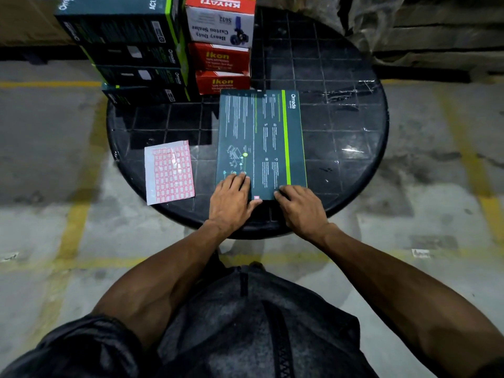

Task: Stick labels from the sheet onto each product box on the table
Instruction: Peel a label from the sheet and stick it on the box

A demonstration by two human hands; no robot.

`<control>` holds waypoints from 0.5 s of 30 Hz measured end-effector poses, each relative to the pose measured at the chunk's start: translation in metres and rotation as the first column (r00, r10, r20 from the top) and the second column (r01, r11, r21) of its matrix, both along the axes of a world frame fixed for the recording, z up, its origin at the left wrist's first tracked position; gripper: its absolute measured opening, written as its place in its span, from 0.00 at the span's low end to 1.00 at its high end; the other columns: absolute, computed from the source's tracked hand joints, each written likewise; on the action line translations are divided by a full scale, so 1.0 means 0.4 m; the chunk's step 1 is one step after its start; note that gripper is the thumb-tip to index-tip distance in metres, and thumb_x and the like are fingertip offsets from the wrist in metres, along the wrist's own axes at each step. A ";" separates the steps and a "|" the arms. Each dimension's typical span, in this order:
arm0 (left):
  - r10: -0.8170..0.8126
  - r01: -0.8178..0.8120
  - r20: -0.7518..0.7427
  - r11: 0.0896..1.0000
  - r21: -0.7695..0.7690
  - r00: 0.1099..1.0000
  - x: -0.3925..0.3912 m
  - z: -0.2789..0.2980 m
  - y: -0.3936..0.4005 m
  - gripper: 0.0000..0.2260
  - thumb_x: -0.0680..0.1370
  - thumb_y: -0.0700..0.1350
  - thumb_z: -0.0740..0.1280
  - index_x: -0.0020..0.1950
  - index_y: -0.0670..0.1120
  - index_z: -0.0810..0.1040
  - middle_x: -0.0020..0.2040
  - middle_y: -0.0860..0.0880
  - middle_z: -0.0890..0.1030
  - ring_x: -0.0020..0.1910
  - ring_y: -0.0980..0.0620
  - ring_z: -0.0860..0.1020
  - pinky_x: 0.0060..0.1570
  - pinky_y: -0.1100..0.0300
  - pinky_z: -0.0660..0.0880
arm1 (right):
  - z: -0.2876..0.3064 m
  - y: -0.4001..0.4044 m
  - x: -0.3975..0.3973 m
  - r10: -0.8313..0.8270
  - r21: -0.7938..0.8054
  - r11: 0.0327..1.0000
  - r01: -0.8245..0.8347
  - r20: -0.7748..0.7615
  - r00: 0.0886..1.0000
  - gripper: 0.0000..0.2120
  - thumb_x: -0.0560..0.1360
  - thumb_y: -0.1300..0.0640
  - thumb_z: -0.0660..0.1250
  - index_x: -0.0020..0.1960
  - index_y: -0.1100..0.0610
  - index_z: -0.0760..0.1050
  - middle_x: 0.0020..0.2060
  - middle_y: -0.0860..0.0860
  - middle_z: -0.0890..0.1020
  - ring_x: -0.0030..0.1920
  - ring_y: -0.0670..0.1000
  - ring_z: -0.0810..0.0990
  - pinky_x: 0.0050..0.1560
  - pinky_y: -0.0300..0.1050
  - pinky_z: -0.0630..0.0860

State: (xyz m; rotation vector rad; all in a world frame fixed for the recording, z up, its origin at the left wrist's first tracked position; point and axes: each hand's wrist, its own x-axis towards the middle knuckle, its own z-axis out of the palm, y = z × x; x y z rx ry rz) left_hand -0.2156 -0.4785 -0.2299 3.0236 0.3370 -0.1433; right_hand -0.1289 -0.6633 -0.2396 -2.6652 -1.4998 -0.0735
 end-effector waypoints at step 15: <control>-0.136 0.144 -0.067 0.980 0.140 0.988 -0.002 -0.007 0.032 0.32 0.79 0.61 0.59 0.74 0.40 0.66 0.71 0.42 0.70 0.68 0.42 0.68 0.66 0.50 0.66 | 0.006 -0.001 0.009 0.006 -0.013 1.000 -0.006 0.001 1.000 0.17 0.70 0.56 0.71 0.58 0.59 0.80 0.50 0.55 0.80 0.45 0.58 0.78 0.46 0.49 0.75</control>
